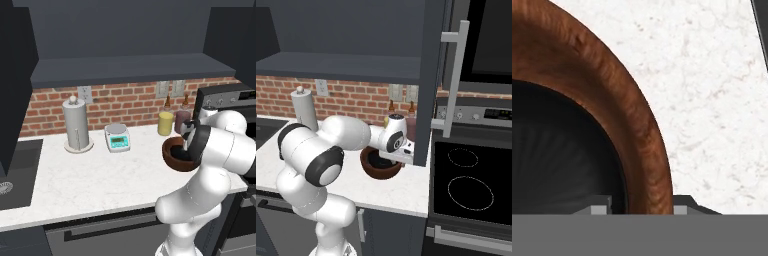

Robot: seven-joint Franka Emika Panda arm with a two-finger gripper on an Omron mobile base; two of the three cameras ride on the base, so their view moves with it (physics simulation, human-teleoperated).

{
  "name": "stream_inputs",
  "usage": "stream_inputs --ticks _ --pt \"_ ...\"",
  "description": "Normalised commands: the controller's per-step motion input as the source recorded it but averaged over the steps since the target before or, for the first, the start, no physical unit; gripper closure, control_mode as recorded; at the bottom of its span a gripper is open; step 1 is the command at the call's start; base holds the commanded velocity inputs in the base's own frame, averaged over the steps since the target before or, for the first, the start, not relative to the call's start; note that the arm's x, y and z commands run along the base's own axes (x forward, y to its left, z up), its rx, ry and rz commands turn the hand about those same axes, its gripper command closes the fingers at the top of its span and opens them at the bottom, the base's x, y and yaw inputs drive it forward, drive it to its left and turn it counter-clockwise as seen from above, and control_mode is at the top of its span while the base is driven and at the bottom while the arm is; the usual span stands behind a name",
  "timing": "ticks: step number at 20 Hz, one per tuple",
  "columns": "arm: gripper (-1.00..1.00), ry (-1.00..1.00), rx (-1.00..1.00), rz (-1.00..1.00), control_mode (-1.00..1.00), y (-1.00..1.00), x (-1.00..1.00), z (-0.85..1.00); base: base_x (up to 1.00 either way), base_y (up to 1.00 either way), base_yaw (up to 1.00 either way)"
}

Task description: Pick up the bowls on the counter and stack them on top of one another in the open cabinet. Place the smaller bowl on top of the larger bowl.

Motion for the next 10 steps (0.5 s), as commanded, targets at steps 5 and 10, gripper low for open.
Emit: stream_inputs --ticks 5,10 --pt "1.0 0.0 -0.02 0.0 -1.0 0.0 0.0 0.05 0.0 0.0 0.0" --pt "1.0 -0.01 -0.03 0.0 -1.0 0.04 -0.1 0.23 0.0 0.0 0.0"
